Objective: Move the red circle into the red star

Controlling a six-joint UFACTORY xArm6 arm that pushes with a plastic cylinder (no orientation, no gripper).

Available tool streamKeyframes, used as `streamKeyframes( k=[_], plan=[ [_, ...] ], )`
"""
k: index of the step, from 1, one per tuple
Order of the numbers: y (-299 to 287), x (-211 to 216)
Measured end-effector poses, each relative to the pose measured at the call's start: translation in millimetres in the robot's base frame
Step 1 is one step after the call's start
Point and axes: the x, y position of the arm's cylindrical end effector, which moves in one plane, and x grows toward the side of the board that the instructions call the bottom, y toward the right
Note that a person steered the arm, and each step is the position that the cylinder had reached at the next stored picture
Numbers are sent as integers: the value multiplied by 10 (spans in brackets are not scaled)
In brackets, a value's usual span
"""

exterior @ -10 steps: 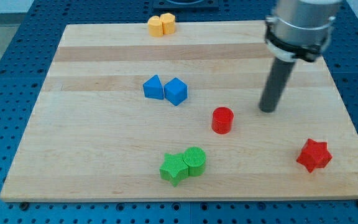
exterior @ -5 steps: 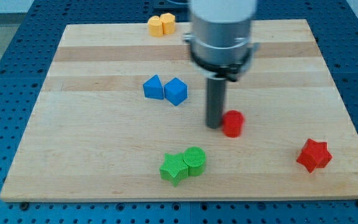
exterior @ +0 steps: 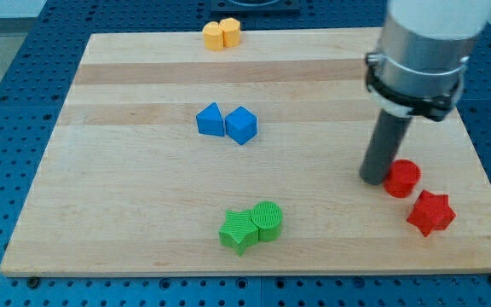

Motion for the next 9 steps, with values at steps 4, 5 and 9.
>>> streamKeyframes(
  k=[4,5,9],
  plan=[
    [189,-211],
    [230,25],
    [-506,-152]
  ],
)
